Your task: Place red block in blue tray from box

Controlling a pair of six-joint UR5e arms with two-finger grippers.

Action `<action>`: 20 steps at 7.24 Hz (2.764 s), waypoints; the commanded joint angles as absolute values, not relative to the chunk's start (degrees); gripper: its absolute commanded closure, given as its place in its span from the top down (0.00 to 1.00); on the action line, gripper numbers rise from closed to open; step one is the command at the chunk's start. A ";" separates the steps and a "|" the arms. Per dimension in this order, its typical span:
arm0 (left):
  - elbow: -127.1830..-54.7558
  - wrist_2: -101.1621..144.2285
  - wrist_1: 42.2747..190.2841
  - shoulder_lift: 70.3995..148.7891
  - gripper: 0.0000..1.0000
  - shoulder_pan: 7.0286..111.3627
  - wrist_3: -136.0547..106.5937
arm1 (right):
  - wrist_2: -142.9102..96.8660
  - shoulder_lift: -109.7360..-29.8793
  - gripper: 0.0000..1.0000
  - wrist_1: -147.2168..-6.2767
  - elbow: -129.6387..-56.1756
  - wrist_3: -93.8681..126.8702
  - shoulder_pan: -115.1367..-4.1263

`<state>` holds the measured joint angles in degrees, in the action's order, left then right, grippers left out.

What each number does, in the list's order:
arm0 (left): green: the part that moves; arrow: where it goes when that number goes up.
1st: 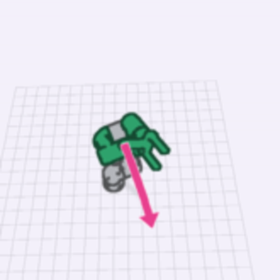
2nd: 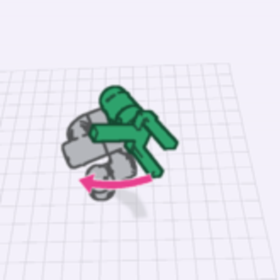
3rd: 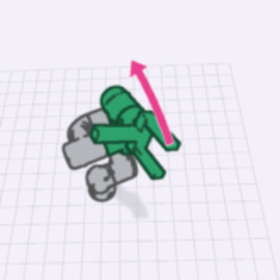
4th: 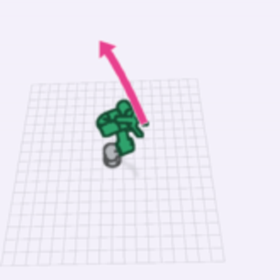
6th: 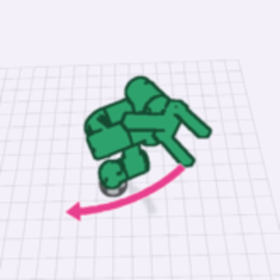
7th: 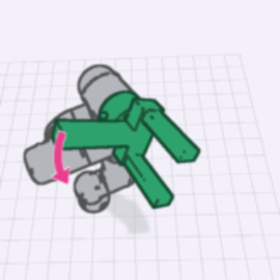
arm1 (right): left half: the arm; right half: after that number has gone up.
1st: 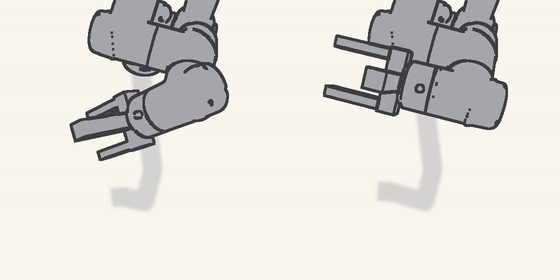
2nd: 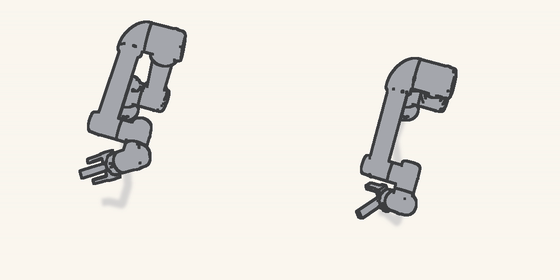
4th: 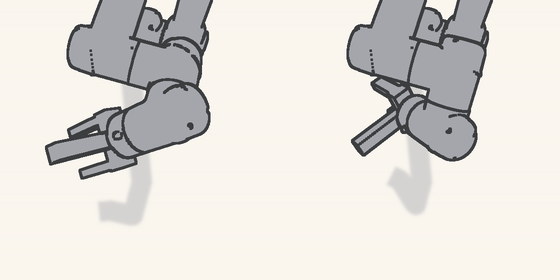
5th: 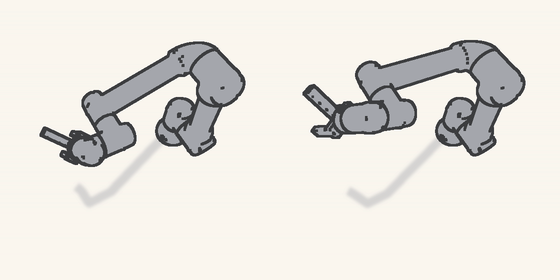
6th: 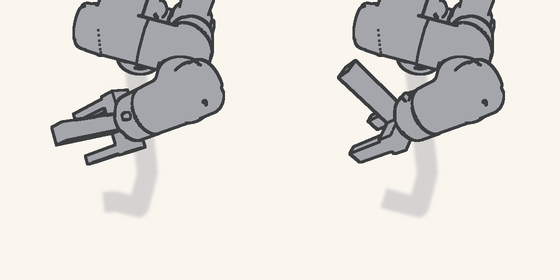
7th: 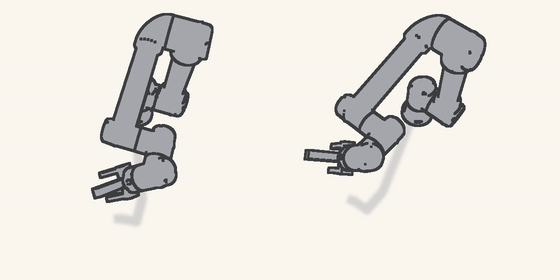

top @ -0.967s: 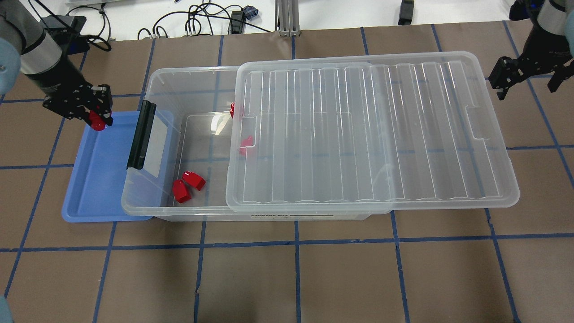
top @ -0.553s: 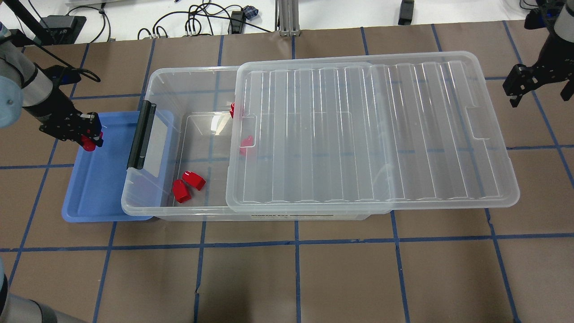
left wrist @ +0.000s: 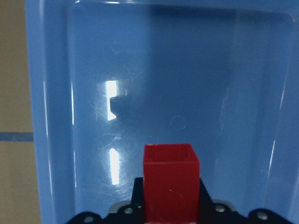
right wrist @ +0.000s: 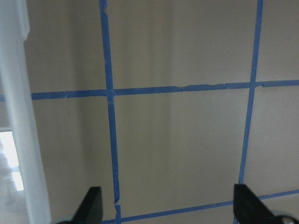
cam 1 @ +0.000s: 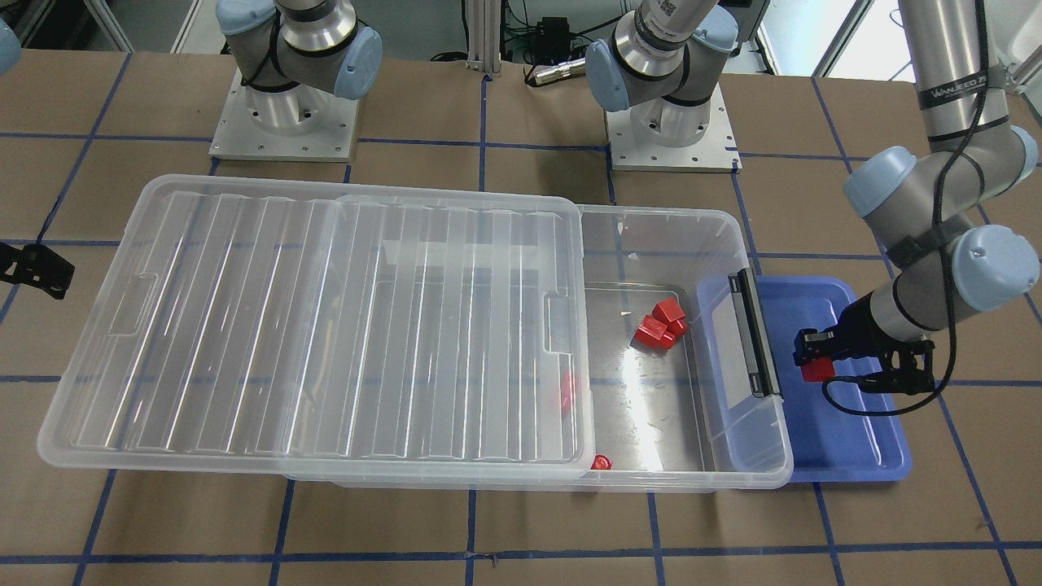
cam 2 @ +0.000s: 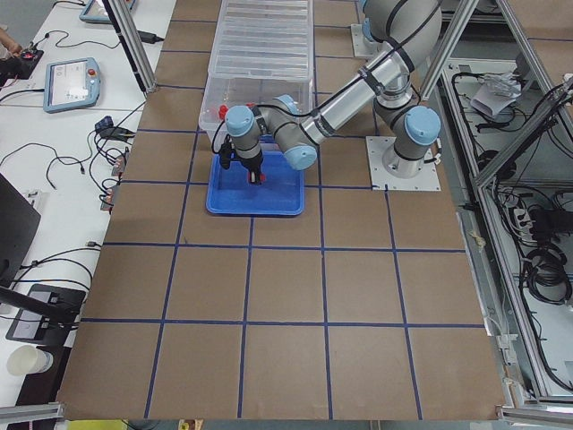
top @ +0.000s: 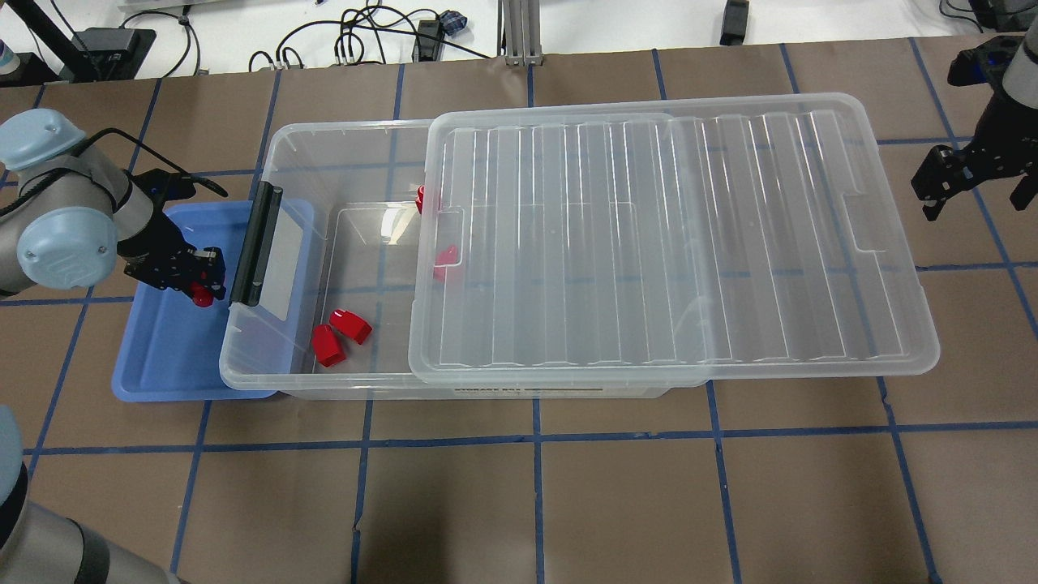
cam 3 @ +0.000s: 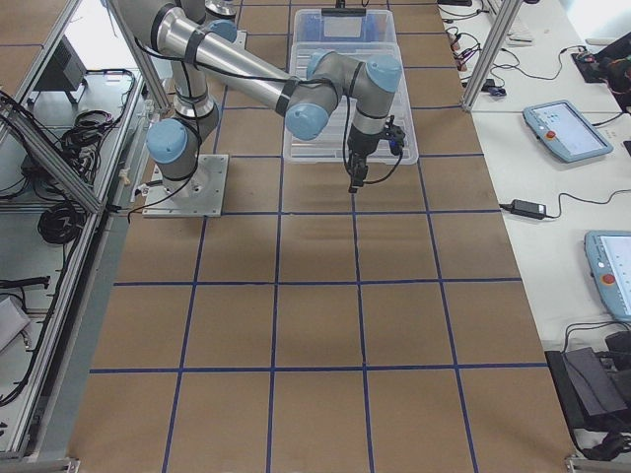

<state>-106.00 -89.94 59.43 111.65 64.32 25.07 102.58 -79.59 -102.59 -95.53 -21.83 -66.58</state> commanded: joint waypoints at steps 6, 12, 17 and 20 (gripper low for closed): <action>-86.09 -90.09 90.89 101.45 1.00 70.71 16.65 | 98.62 -79.80 1.00 -102.57 -97.65 -21.53 -67.67; -81.30 -93.08 96.33 89.58 1.00 92.09 -3.34 | 97.03 -79.19 1.00 -102.74 -97.65 -14.87 -78.03; -84.18 -92.46 90.62 89.65 1.00 91.50 -1.41 | 96.25 -79.19 1.00 -104.15 -97.65 -10.55 -84.46; -87.19 -92.37 84.56 89.73 1.00 88.52 2.28 | 94.76 -79.10 1.00 -104.50 -97.65 -10.55 -86.04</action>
